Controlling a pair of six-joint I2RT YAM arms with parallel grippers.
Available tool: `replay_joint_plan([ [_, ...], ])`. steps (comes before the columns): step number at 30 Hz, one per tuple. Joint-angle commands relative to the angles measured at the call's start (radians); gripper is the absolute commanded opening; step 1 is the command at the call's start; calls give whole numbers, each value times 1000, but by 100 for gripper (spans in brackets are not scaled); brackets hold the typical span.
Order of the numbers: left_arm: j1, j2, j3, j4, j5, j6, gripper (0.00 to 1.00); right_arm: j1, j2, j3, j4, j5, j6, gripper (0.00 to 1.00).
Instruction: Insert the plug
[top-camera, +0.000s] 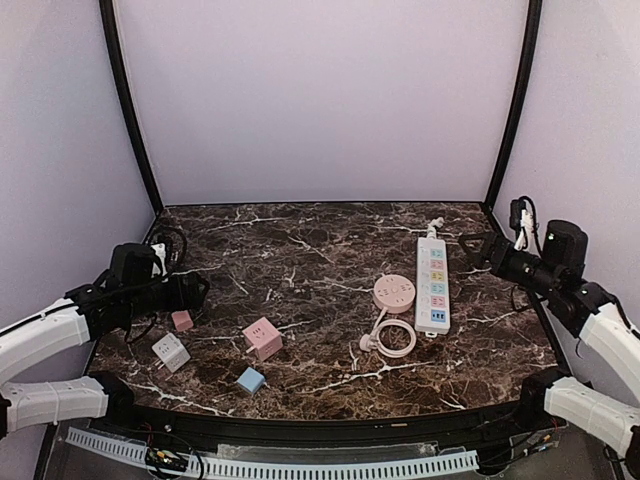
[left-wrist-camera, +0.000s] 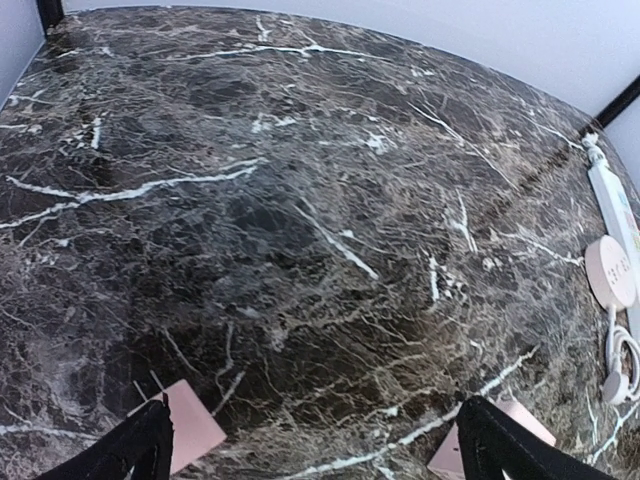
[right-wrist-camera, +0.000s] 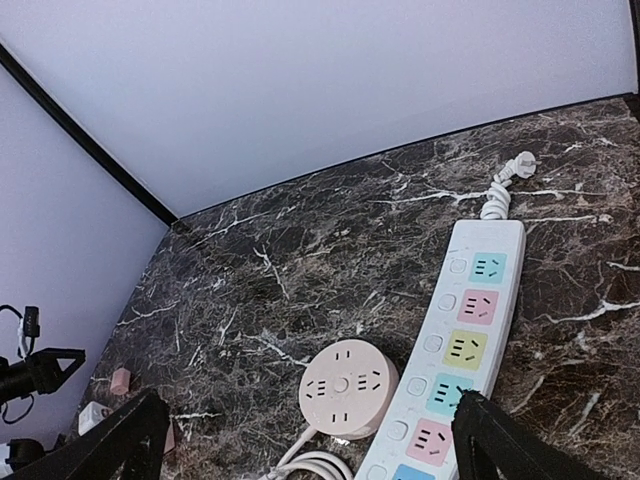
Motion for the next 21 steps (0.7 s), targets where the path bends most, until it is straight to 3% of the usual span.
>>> replay_joint_plan([
  [1,-66,-53,0,-96,-1,-9,100,15,-42,27,-88,-13,5,99],
  [8,-138,-53,-22,-119,-23,-28,100,21,-45,-12,-86,-78,45,99],
  [21,-453,62,1,-111,-149,-51,100,57,-61,-49,-71,-112,73,99],
])
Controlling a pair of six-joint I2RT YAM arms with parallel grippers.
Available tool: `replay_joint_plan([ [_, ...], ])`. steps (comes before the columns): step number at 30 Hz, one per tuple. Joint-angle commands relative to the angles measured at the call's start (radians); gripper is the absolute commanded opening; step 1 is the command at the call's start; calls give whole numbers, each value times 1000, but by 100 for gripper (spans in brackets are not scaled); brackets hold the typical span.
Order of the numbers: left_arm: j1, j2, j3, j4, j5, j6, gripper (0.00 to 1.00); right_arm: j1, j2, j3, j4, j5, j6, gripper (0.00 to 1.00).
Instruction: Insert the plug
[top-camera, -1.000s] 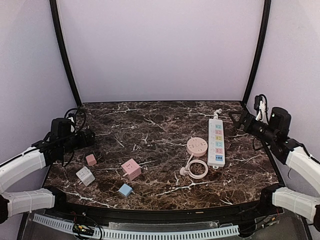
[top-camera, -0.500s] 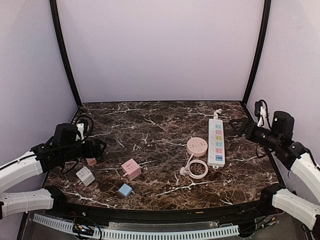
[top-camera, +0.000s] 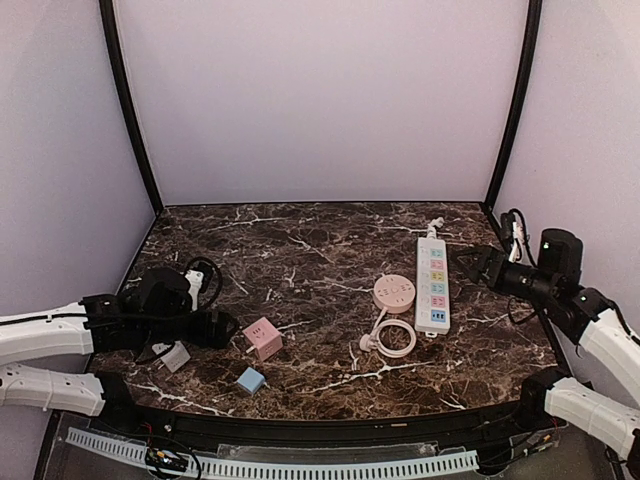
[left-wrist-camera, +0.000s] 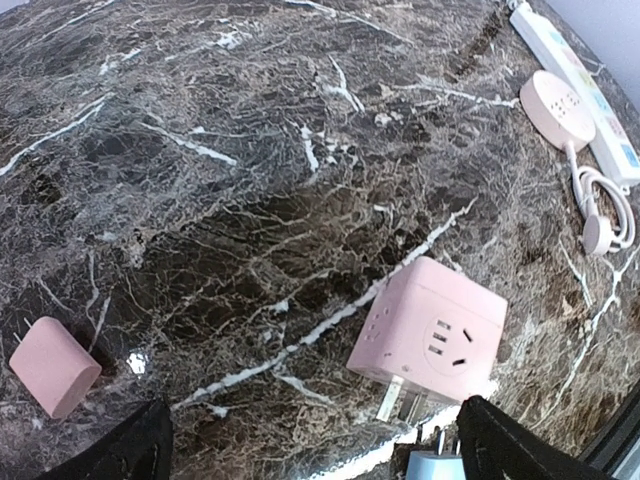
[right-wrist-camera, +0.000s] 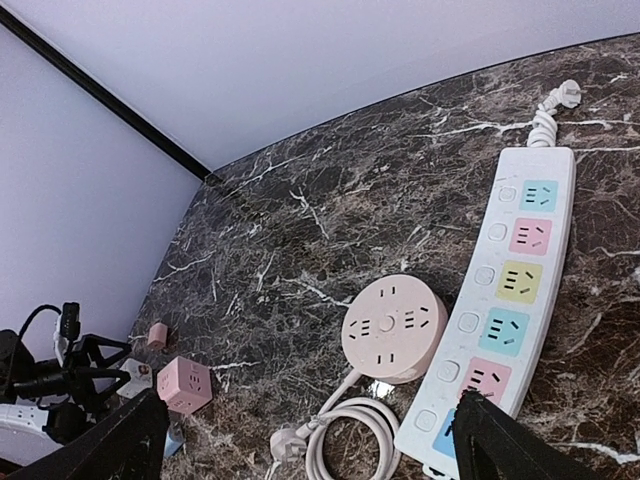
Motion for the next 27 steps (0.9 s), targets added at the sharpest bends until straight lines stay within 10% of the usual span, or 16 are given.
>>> replay_joint_plan([
  [1,-76,60,9,-12,-70,-14,100,15,-13,-17,12,-21,14,99],
  [27,-246,421,165,52,-121,93,100,21,-29,-71,25,-43,13,99],
])
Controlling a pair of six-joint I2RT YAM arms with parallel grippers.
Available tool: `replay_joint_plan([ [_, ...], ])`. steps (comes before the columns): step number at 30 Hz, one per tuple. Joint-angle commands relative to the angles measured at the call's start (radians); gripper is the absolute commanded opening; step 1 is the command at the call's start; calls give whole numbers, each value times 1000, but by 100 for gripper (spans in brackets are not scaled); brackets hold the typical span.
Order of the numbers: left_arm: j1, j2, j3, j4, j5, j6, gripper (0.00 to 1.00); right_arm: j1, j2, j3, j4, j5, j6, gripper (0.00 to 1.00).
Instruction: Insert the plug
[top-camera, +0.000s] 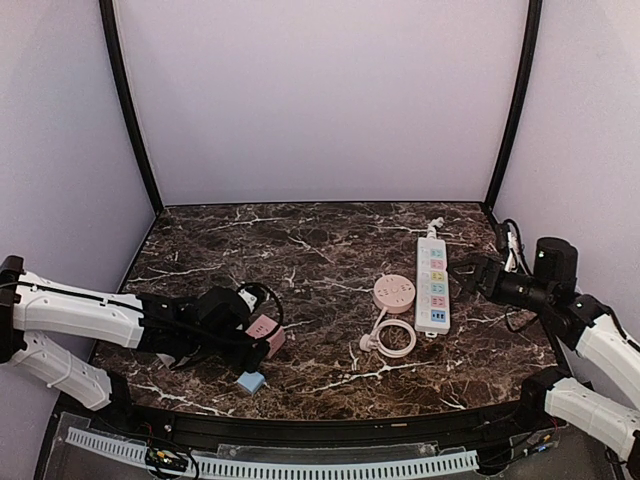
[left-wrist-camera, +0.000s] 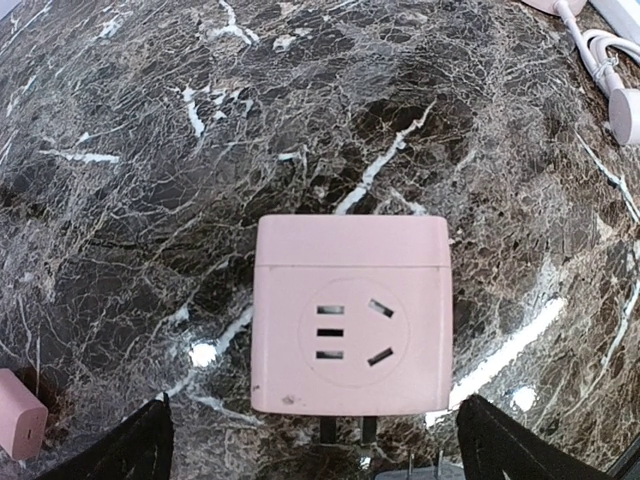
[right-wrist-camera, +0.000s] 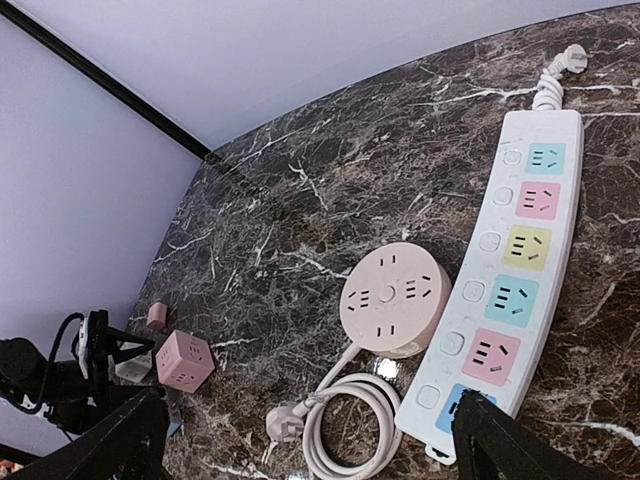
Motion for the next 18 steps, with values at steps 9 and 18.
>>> replay_joint_plan([
  [9,-4,110,71,23,-24,53,90,9,-25,-24,21,-8,15,99],
  [18,-4,158,103,21,-49,71,80,11,1,-20,29,0,9,99],
])
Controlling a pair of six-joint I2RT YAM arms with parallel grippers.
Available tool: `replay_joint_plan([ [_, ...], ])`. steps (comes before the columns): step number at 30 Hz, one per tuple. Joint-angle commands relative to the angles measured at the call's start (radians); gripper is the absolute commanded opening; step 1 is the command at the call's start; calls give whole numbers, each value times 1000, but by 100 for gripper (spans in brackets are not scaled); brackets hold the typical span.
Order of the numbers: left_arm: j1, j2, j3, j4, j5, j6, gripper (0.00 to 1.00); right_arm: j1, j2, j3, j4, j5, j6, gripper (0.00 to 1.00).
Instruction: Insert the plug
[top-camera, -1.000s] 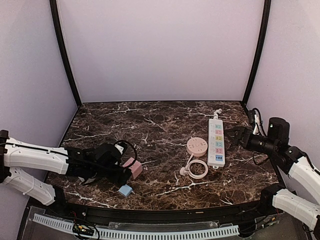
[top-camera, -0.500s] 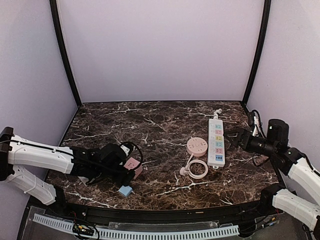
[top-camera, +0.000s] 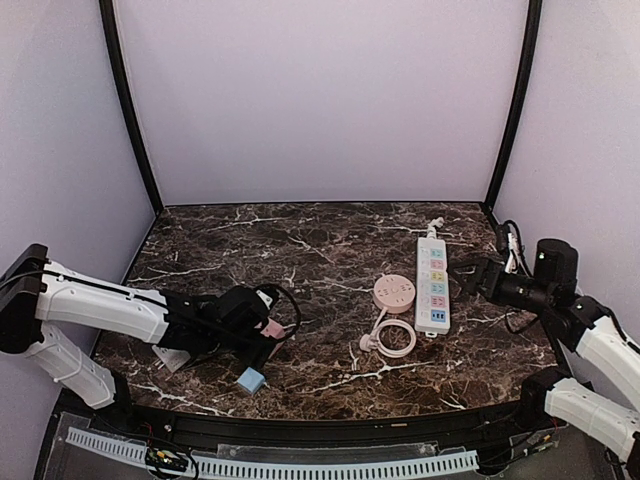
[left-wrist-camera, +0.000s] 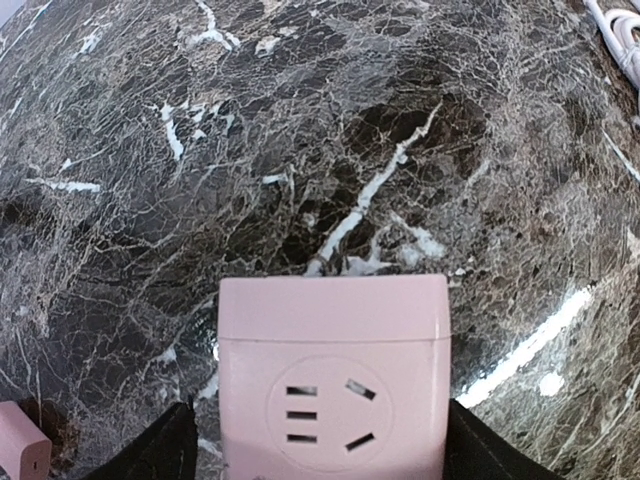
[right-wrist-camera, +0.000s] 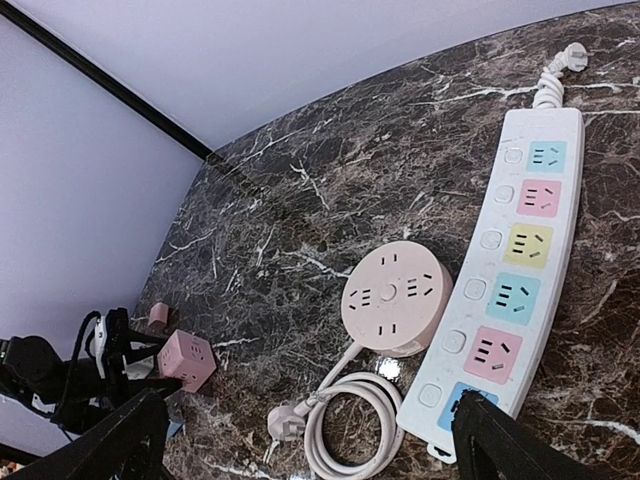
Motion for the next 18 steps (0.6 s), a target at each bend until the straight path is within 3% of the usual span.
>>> replay_joint_plan([
  [1,-5,10,30,-7,-20,23,75,9,19,-10,31,0,-1,99],
  [7,-3,37,60,-10,7,49,49,9,64,-7,55,-1,-5,99],
  [18,-2,-10,118,-2,14,129,40,8,167,48,101,-37,-21,99],
])
